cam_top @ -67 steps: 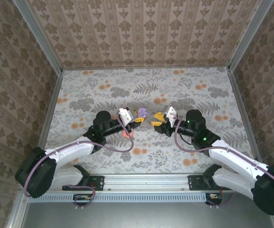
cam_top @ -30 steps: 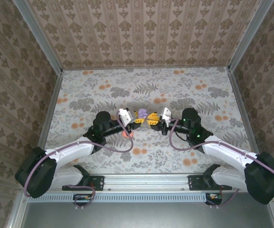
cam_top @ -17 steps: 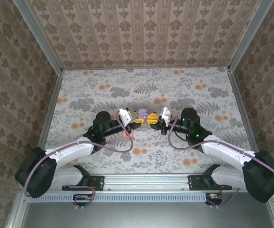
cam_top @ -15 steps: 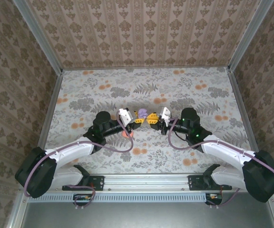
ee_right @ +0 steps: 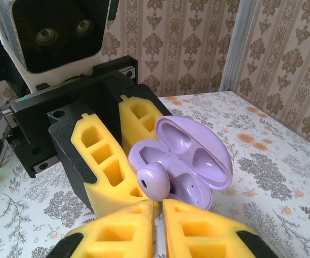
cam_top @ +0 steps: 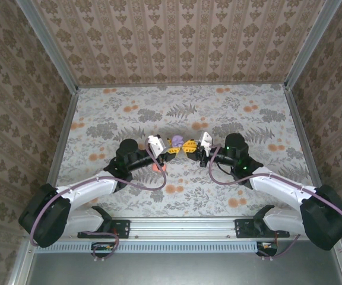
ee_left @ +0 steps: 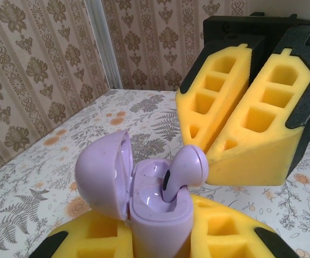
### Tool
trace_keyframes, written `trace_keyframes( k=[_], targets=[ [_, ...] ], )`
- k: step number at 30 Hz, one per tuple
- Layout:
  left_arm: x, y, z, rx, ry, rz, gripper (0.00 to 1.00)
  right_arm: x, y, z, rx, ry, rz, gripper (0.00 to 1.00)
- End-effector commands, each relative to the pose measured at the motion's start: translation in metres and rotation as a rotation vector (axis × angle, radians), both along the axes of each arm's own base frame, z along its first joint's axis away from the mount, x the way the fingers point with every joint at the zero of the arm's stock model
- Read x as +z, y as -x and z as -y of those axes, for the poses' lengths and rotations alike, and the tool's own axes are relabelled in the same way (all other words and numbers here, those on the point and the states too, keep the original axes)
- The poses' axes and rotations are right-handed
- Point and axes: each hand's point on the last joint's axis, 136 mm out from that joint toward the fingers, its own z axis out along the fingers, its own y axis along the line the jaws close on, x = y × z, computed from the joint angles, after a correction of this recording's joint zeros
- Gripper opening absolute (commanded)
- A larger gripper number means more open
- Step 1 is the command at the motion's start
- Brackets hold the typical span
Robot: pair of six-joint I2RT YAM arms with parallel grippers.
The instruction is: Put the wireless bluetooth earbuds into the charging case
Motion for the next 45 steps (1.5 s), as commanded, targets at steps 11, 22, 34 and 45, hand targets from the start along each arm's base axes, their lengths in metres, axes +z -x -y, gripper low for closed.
trace_keyframes(
  k=[11,22,34,45],
  targets=[
    [0.01,-0.002,0.002,-0.007,0.027,0.018,0.15,0.022,-0.001,-0.006,0.031,-0.05,0.03,0.13],
    [0.008,-0.004,0.003,0.0,0.021,0.007,0.15,0.023,0.003,-0.01,0.062,-0.051,0.034,0.13],
    [0.006,-0.005,0.003,0.003,0.019,0.004,0.15,0.025,0.003,-0.013,0.072,-0.052,0.035,0.13],
    [0.007,-0.005,0.003,0.005,0.02,0.003,0.14,0.024,0.002,-0.017,0.081,-0.05,0.03,0.13]
  ],
)
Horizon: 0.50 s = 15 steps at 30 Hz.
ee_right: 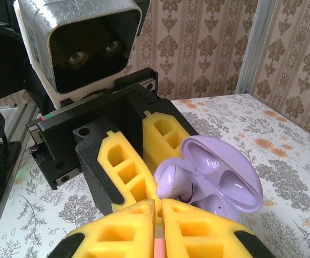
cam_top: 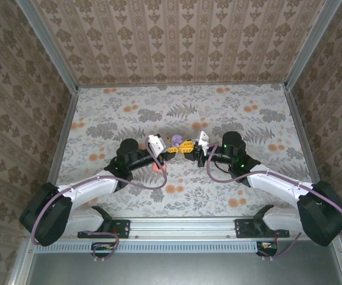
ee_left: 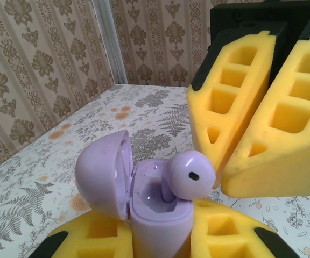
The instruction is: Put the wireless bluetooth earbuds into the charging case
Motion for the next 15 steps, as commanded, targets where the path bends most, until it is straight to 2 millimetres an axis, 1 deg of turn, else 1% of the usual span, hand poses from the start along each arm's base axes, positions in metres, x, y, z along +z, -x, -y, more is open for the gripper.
trace_keyframes(
  k=[1,15],
  targets=[
    [0.0115,0.001,0.004,-0.02,0.031,0.013,0.15,0.0223,-0.0017,-0.0062,0.019,-0.043,0.05,0.12],
    [0.0105,0.0024,0.005,-0.03,0.023,0.014,0.14,0.0219,-0.0045,-0.0078,0.011,-0.042,0.048,0.12]
  ],
)
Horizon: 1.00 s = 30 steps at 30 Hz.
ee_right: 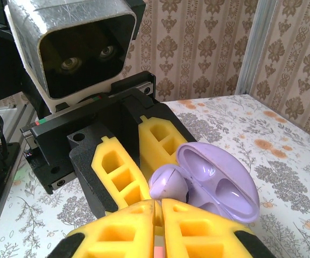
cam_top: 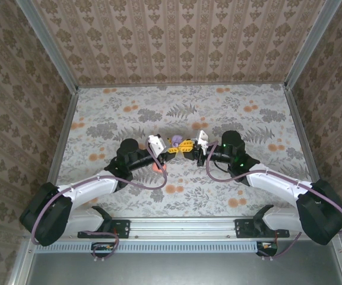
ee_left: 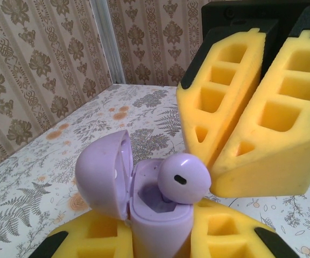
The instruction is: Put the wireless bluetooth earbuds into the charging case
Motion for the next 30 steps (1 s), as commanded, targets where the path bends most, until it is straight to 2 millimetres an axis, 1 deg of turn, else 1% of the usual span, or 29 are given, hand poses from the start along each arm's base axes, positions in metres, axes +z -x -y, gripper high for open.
trace_keyframes(
  k=[1,30],
  targets=[
    [0.0104,0.0014,0.0046,-0.023,0.023,0.013,0.14,0.0203,-0.0026,-0.0057,0.01,-0.041,0.046,0.12],
    [0.0091,0.0031,0.0067,-0.038,-0.004,0.03,0.14,0.0241,-0.0067,-0.0123,0.016,-0.046,0.05,0.13]
  ],
)
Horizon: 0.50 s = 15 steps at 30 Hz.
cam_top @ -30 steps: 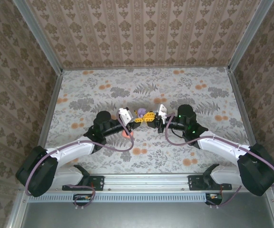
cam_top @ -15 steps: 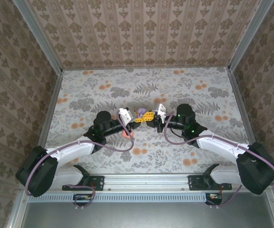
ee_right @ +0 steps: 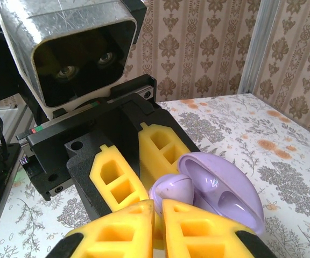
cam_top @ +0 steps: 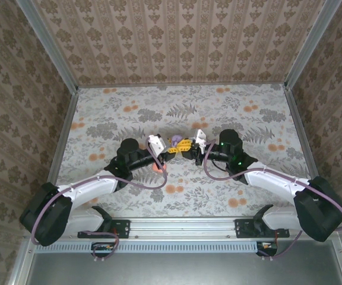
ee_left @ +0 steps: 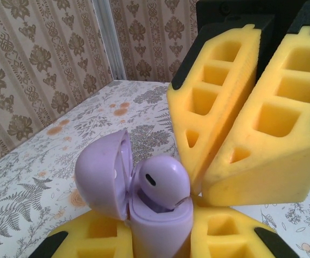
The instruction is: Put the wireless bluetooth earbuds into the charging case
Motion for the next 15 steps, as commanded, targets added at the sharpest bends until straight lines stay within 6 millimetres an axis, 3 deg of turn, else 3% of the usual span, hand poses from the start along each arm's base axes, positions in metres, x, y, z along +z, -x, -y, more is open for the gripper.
trace_keyframes(
  k=[1,15],
  targets=[
    [0.0116,0.0036,0.0072,-0.043,0.006,0.038,0.14,0.0241,-0.0035,-0.0061,0.008,-0.049,0.056,0.13],
    [0.0071,0.0003,0.0036,-0.013,0.014,0.029,0.14,0.0284,-0.0024,-0.0023,-0.009,-0.056,0.057,0.14]
  ],
)
